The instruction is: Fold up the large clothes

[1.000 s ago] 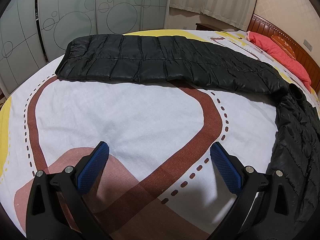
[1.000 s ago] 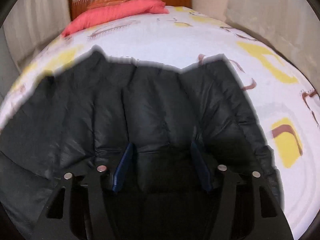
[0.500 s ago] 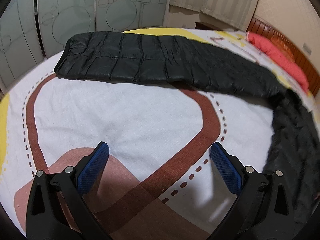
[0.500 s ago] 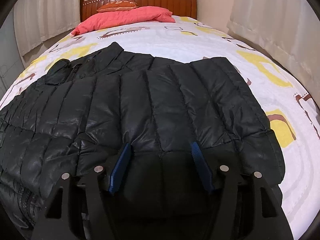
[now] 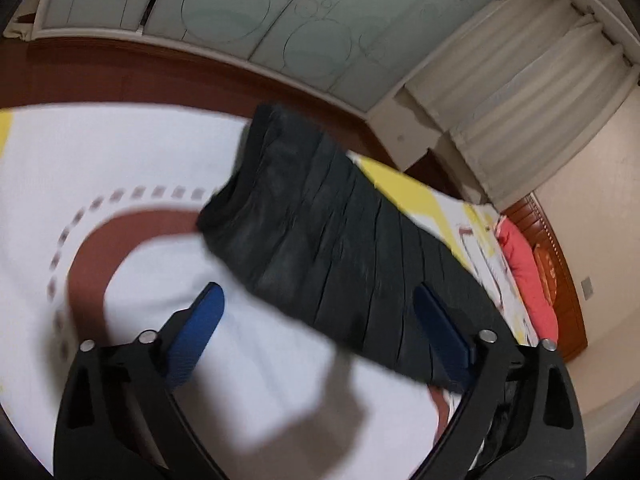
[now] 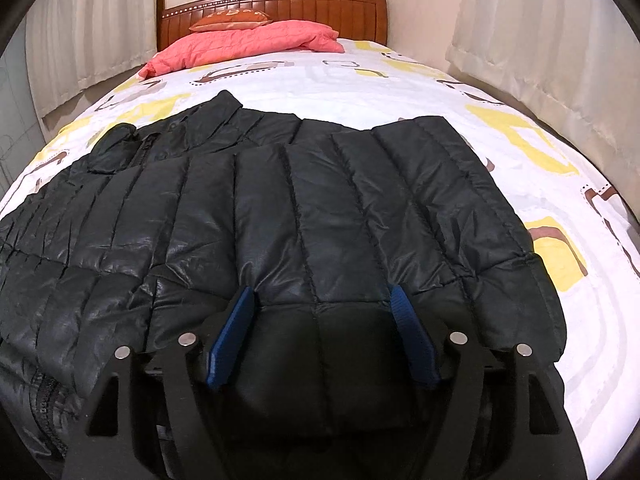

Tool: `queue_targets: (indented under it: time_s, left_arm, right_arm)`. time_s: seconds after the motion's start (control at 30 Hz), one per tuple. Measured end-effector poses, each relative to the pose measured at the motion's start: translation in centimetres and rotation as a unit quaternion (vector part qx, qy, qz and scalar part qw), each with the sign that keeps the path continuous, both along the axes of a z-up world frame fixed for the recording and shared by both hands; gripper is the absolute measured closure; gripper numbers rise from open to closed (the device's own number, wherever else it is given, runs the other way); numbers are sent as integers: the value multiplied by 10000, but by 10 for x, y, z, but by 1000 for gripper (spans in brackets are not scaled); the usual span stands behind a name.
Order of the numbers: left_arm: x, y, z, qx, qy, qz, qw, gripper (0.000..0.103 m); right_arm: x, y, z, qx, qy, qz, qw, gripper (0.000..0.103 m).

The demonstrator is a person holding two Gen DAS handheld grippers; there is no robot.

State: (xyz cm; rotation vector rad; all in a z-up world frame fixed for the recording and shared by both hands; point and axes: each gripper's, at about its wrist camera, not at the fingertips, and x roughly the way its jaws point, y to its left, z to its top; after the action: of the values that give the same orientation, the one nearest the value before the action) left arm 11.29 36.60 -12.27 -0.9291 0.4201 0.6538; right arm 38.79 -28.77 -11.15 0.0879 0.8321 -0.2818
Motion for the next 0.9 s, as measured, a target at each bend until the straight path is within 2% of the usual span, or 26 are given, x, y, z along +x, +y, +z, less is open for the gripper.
queue_targets:
  time_s: [0.07,0.13,0.2,0.27,0.37,0.4,0.53,0.63,0.73,0.9]
  left_arm:
    - [6,8,-2,31,-54,201,9998,8]
    - [6,11,-1,83,-47,402,9991,19]
    - [9,15,-2,93,59,519,9986,58]
    - [7,21,-8,-71,-53,612,9981,71]
    - [14,22,-3,119,140,623,9979,81]
    - [16,19,0,173,152,565,9981,91]
    - [30,4,15,589,152,243,9979,95]
    - [54,-31,38,1137,97,-211,9932,96]
    - [80,-75,58,1502,-33,-848,9850,96]
    - [134,-169,80,1851,-142,-2043,9612,96]
  right_arm:
    - [0,0,0,-7,-4,-1,10000,32]
    - [0,-1,0,7,-6,14,10000,32]
    - [0,-1,0,1,-2,17,10000,32]
    - [0,-2,0,-1,-6,17,10000,31]
    - [0,-1,0,-9,-5,18,10000,31]
    - [0,-1,0,-6,-5,19,10000,31]
    - [0,-1,0,-7,-9,19,10000,31]
    - [0,-1,0,-20,-6,21,10000,31]
    - [0,-2,0,-3,-8,24,10000,31]
    - [0,-1,-1,-3,-13,18,10000,31]
